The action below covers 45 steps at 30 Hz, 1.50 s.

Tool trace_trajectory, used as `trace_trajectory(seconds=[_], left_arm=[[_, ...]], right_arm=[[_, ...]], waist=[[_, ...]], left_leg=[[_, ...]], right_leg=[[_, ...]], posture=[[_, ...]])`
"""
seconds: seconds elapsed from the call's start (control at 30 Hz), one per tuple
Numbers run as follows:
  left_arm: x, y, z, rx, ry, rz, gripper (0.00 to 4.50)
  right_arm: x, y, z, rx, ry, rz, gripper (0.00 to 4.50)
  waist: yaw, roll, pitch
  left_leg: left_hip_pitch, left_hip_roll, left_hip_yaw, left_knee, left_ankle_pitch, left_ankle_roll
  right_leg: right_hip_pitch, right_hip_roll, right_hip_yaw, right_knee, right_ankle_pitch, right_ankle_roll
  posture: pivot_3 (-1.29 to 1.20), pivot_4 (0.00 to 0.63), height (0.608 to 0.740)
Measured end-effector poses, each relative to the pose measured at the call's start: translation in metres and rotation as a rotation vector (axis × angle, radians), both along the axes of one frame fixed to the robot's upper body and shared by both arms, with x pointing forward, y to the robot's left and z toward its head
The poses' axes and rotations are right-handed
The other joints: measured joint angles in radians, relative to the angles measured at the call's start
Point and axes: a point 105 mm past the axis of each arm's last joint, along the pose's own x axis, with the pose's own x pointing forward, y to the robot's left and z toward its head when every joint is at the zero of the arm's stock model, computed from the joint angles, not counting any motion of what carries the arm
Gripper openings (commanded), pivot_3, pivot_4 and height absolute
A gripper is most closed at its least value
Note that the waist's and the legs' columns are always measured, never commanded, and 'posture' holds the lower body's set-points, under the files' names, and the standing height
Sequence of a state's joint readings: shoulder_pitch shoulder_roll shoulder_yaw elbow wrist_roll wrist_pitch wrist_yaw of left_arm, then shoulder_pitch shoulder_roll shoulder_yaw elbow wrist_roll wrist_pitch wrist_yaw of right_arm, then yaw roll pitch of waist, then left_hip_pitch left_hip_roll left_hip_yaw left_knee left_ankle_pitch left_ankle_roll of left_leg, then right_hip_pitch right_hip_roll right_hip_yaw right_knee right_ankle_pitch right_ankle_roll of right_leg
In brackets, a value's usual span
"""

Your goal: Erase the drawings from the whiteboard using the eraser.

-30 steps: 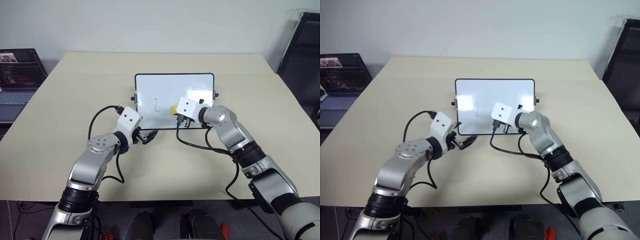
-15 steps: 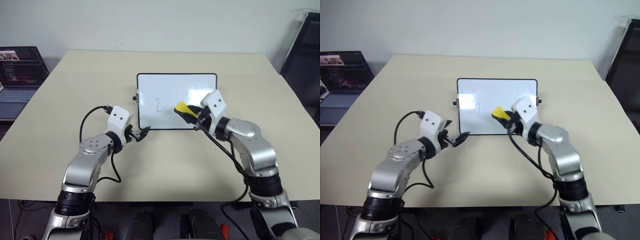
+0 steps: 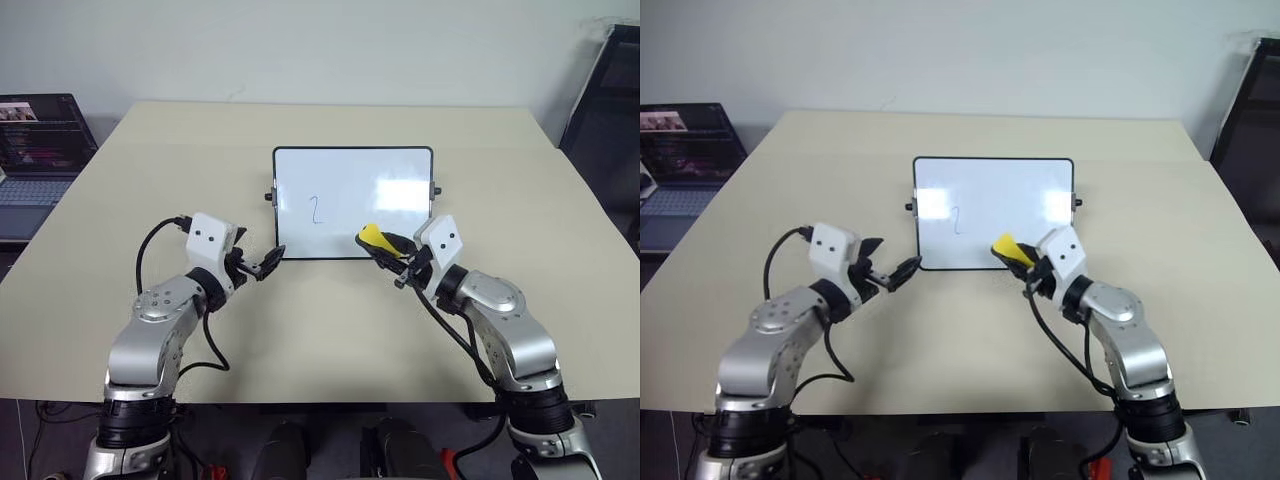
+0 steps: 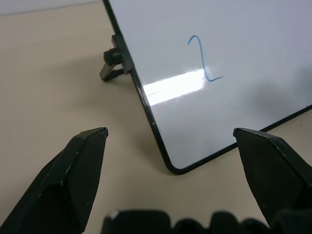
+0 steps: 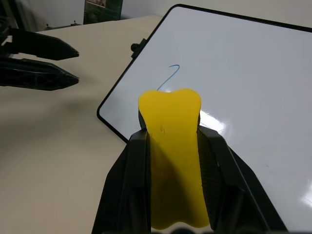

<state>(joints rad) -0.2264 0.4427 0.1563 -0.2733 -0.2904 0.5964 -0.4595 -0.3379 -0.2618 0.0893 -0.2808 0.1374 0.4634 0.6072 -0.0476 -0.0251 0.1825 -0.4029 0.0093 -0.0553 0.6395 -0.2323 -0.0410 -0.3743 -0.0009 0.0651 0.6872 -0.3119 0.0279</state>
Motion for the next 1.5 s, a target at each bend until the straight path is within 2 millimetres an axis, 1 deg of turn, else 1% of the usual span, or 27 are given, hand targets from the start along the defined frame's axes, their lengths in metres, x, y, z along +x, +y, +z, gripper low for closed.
trace_trajectory(seconds=[0.07, 0.13, 0.2, 0.27, 0.33, 0.37, 0.43, 0.5, 0.53, 0.6, 0.73, 0.8, 0.87, 1.03, 1.1, 1.2, 1.3, 1.4, 1.5], left_arm=[[-0.002, 0.003, -0.004, 0.002, 0.011, 0.017, 4.50], [-0.003, 0.004, -0.009, 0.033, 0.026, 0.022, 4.50], [-0.004, 0.004, -0.013, 0.081, 0.041, 0.021, 4.50], [-0.003, 0.004, -0.014, 0.090, 0.044, 0.022, 4.50], [-0.002, 0.003, -0.013, 0.107, 0.046, 0.014, 4.50], [-0.001, 0.002, -0.012, 0.112, 0.045, 0.009, 4.50], [0.005, 0.000, -0.008, 0.131, 0.043, -0.004, 4.50], [0.011, -0.003, 0.003, 0.144, 0.019, -0.014, 4.50], [0.013, -0.004, 0.007, 0.152, 0.009, -0.022, 4.50], [0.014, -0.006, 0.009, 0.163, 0.008, -0.038, 4.50], [0.016, -0.012, 0.009, 0.172, 0.024, -0.063, 4.50], [0.017, -0.014, 0.010, 0.173, 0.022, -0.070, 4.50], [0.016, -0.014, 0.009, 0.173, 0.030, -0.072, 4.50], [0.015, -0.016, 0.006, 0.175, 0.043, -0.078, 4.50], [0.015, -0.016, 0.006, 0.175, 0.045, -0.078, 4.50], [0.015, -0.019, 0.004, 0.178, 0.052, -0.088, 4.50], [0.015, -0.023, 0.001, 0.173, 0.064, -0.102, 4.50], [0.015, -0.024, 0.002, 0.174, 0.064, -0.106, 4.50], [0.015, -0.024, 0.002, 0.174, 0.064, -0.107, 4.50]], right_arm=[[0.003, 0.004, 0.001, -0.008, -0.013, 0.009, 0.98], [0.011, 0.010, 0.007, -0.046, -0.056, 0.010, 0.98], [0.021, 0.020, 0.016, -0.119, -0.121, 0.020, 0.98], [0.029, 0.029, 0.026, -0.170, -0.177, 0.026, 0.98], [0.035, 0.040, 0.031, -0.208, -0.206, 0.043, 0.98], [0.038, 0.046, 0.031, -0.229, -0.210, 0.053, 0.98], [0.050, 0.062, 0.030, -0.311, -0.216, 0.078, 0.98], [0.060, 0.081, 0.036, -0.387, -0.247, 0.103, 0.98], [0.064, 0.087, 0.040, -0.408, -0.263, 0.112, 0.98], [0.074, 0.094, 0.044, -0.451, -0.274, 0.107, 0.98], [0.095, 0.096, 0.046, -0.540, -0.281, 0.072, 0.98], [0.100, 0.095, 0.041, -0.583, -0.279, 0.065, 0.98], [0.105, 0.090, 0.031, -0.638, -0.264, 0.062, 0.98], [0.096, 0.086, 0.019, -0.791, -0.283, 0.182, 0.98], [0.091, 0.085, 0.013, -0.821, -0.273, 0.219, 0.98], [0.092, 0.087, 0.013, -0.822, -0.277, 0.209, 0.98], [0.099, 0.091, 0.022, -0.787, -0.300, 0.145, 0.98], [0.104, 0.086, 0.030, -0.778, -0.299, 0.113, 0.98], [0.098, 0.086, 0.020, -0.792, -0.248, 0.177, 0.98]], waist=[[-0.001, 0.000, 0.000], [-0.003, 0.000, 0.000], [-0.004, 0.000, 0.000], [-0.003, 0.000, 0.000], [-0.003, 0.000, 0.000], [-0.003, 0.000, 0.000], [-0.003, 0.000, 0.000], [-0.004, 0.000, 0.000], [-0.005, 0.000, 0.000], [-0.006, 0.000, 0.000], [-0.004, 0.000, 0.000], [-0.005, 0.000, 0.000], [-0.005, 0.000, 0.000], [-0.006, 0.000, 0.000], [-0.007, 0.000, 0.000], [-0.008, 0.000, 0.000], [-0.008, 0.000, 0.000], [-0.008, 0.000, 0.000], [-0.009, 0.000, 0.000]], left_leg=[[0.000, 0.000, 0.000, 0.000, 0.000, 0.000], [0.001, 0.000, 0.000, 0.000, 0.000, 0.000], [0.001, 0.000, 0.001, 0.000, 0.000, 0.000], [0.001, 0.000, 0.000, 0.000, 0.000, 0.000], [0.001, 0.000, 0.000, 0.000, 0.000, 0.000], [0.001, 0.000, 0.000, 0.000, 0.000, 0.000], [0.001, 0.000, 0.001, 0.000, 0.000, 0.000], [0.001, 0.000, 0.001, 0.000, 0.000, 0.000], [0.001, 0.000, 0.001, 0.000, 0.000, 0.000], [0.001, 0.000, 0.001, 0.000, 0.000, 0.000], [-0.001, 0.000, 0.001, -0.001, 0.000, 0.000], [-0.001, 0.000, 0.001, -0.001, 0.000, 0.000], [-0.002, 0.000, 0.001, -0.001, 0.000, 0.000], [-0.002, 0.000, 0.001, 0.000, 0.000, 0.000], [-0.002, 0.000, 0.001, 0.000, 0.000, 0.000], [-0.001, 0.000, 0.001, 0.001, 0.000, 0.000], [-0.001, 0.000, 0.001, 0.002, 0.000, 0.000], [-0.001, 0.000, 0.001, 0.002, 0.000, 0.000], [-0.001, 0.000, 0.001, 0.002, 0.000, 0.000]], right_leg=[[0.000, 0.000, 0.000, 0.000, 0.000, 0.000], [0.000, 0.000, 0.000, 0.001, 0.000, 0.000], [0.000, 0.000, 0.000, 0.001, 0.000, 0.000], [0.000, 0.000, 0.000, 0.001, 0.000, 0.000], [0.000, 0.000, 0.000, 0.001, 0.000, 0.000], [0.000, 0.000, 0.000, 0.001, 0.000, 0.000], [0.000, 0.000, 0.000, 0.002, 0.000, 0.000], [-0.001, 0.000, -0.001, 0.002, 0.000, 0.000], [-0.001, 0.000, -0.001, 0.002, 0.000, 0.000], [-0.001, 0.000, -0.001, 0.002, 0.000, 0.000], [-0.003, 0.000, -0.001, 0.001, 0.000, 0.000], [-0.004, 0.000, -0.001, 0.001, 0.000, 0.000], [-0.004, 0.000, 0.000, 0.001, 0.000, 0.000], [-0.005, 0.000, -0.001, 0.003, 0.000, 0.000], [-0.005, 0.000, -0.001, 0.005, 0.000, 0.000], [-0.005, 0.000, -0.001, 0.007, 0.000, 0.000], [-0.006, 0.000, -0.001, 0.009, 0.000, 0.000], [-0.006, 0.000, -0.001, 0.009, 0.000, 0.000], [-0.006, 0.000, -0.001, 0.009, 0.000, 0.000]], posture=[[0.00, 0.150, 0.740], [0.00, 0.150, 0.740], [0.00, 0.150, 0.740], [0.00, 0.150, 0.740], [0.00, 0.150, 0.740], [0.00, 0.150, 0.740], [0.00, 0.150, 0.740], [0.00, 0.150, 0.740], [0.00, 0.150, 0.740], [0.00, 0.150, 0.740], [0.00, 0.150, 0.740], [0.00, 0.150, 0.740], [0.00, 0.150, 0.740], [0.00, 0.150, 0.740], [0.00, 0.150, 0.740], [0.00, 0.150, 0.740], [0.00, 0.150, 0.740], [0.00, 0.150, 0.740], [0.00, 0.150, 0.740]])
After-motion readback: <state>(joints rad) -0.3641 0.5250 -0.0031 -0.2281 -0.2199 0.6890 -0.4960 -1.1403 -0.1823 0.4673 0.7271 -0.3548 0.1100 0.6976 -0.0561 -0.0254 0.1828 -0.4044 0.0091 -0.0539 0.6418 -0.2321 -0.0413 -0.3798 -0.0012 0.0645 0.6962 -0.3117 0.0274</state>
